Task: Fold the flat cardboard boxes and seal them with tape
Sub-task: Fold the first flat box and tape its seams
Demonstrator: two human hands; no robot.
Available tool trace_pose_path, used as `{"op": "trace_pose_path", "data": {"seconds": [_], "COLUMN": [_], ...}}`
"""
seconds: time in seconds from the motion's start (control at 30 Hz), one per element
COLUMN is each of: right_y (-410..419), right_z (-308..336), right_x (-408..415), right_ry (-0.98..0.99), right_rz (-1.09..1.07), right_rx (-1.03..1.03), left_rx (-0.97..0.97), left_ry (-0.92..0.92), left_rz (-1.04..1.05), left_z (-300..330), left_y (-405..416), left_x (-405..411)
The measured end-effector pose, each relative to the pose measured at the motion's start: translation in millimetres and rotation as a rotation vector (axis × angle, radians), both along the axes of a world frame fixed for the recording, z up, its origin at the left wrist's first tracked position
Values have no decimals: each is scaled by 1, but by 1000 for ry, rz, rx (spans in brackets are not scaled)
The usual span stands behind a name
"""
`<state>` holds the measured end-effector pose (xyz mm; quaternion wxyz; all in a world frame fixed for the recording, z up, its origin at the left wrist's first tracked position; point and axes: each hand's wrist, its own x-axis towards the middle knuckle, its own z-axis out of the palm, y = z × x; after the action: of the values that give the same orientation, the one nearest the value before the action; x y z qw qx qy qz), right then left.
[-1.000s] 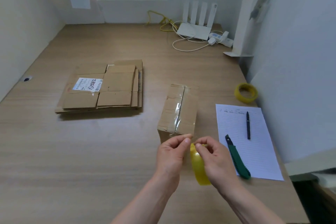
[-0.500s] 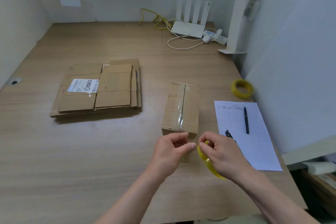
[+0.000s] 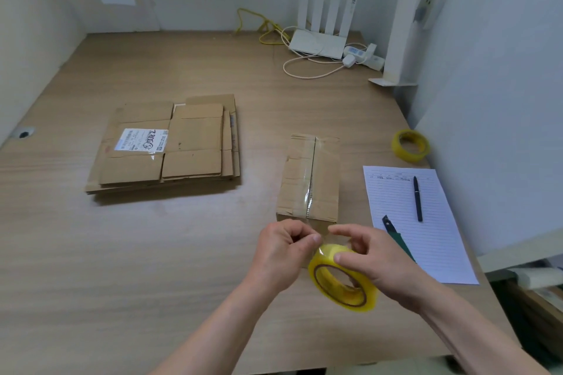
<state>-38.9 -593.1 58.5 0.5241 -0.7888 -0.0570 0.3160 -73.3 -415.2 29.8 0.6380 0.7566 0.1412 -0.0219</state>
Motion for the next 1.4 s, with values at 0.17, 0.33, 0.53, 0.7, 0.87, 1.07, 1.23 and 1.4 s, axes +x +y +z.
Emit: {"op": "trace_pose_path", "data": {"seconds": [0.17,0.33,0.53,0.7,0.87,1.07,1.23,1.4], "right_y": [-18,-30,-17,-17,-4,12,16,19], "right_z": [1,7,6,0,-12,-21,-27,-35], "right_x": [9,16,26,32,33,31,34,34], "right_ry": [251,291,-523,-357,-732,-757,-752,-735], "right_rz": [158,257,233,253,153,112,114,97], "right_rx": [135,154,-797,-582,-863,-857,-923,-958], "left_rx": [-47,-3,58,173,262,326,342,343], "left_ry": [29,-21,-91,-176,-219,-231,-250,-262], "left_rz": [-22,34,220,258,301,317,324,312], "left_z": [5,5,-15,-33,-44,-51,-59,-63], "left_y": [4,12,17,21,20,27,29,31], "left_x": [-1,5,1,4,7,17,18,19]}}
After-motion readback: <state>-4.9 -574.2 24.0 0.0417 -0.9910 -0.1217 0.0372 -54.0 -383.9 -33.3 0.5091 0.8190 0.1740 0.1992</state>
